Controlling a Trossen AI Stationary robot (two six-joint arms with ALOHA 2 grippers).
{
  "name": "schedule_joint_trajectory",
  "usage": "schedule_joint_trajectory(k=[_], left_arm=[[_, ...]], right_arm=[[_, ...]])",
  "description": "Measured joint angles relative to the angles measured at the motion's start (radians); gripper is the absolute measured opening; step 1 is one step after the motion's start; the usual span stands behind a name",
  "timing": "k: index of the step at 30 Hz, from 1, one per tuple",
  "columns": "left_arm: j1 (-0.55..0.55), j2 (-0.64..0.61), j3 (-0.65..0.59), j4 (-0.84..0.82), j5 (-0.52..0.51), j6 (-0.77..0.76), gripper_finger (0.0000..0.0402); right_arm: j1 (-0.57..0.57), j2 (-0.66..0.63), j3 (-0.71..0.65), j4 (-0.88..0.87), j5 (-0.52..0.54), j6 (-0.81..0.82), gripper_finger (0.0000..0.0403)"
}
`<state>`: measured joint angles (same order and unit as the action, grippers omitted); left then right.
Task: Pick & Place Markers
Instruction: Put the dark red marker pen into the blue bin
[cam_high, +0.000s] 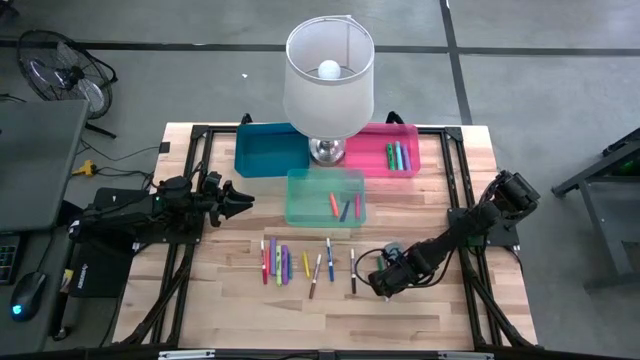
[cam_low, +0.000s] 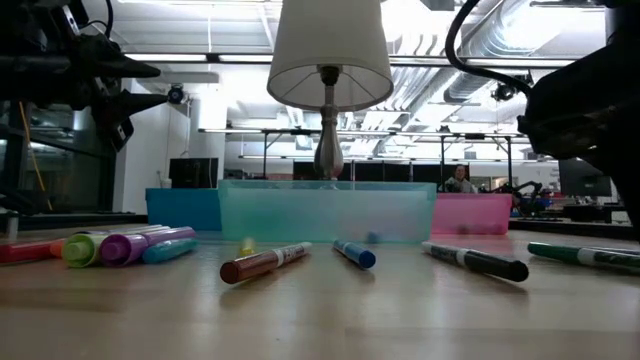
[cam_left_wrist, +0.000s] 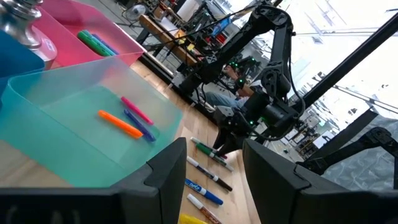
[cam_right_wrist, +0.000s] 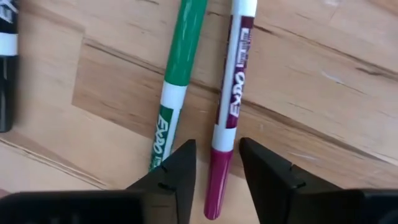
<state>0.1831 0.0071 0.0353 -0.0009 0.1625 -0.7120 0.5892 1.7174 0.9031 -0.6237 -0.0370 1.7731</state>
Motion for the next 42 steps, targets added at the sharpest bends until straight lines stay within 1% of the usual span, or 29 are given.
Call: schedule_joint_trajectory(k=[8, 9, 18, 22, 30, 33, 38, 42], left_arm=[[0.0, 0.0, 0.0, 0.0, 0.001, -0.009, 0.0156], [0.0, 0.0, 0.0, 0.0, 0.001, -0.011, 0.0156], [0.0, 0.0, 0.0, 0.0, 0.003, -0.012, 0.0156], [0.0, 0.0, 0.0, 0.0, 0.006, -0.03, 0.0156], [0.0, 0.0, 0.0, 0.001, 0.035, -0.057, 0.0156], [0.0, 0.0, 0.0, 0.004, 0.036, -0.071, 0.0156], [0.0, 0.0, -0.001, 0.008, 0.037, -0.079, 0.0156], [0.0, 0.0, -0.002, 0.017, 0.038, -0.079, 0.0156]], right_arm=[[-0.002, 0.0, 0.0, -0.025, -0.033, 0.014, 0.0027], [-0.007, 0.001, -0.001, -0.025, -0.042, 0.021, 0.0024], [-0.007, -0.003, -0.001, -0.027, -0.028, 0.021, 0.0024], [-0.007, -0.021, -0.003, -0.029, -0.005, 0.006, 0.0024], [-0.02, -0.074, -0.005, -0.043, 0.092, -0.01, 0.0024], [-0.028, -0.095, -0.005, -0.04, 0.127, -0.039, 0.0024], [-0.052, -0.142, -0.005, -0.016, 0.224, -0.06, 0.0024], [-0.077, -0.188, -0.003, 0.058, 0.319, -0.113, 0.0024]])
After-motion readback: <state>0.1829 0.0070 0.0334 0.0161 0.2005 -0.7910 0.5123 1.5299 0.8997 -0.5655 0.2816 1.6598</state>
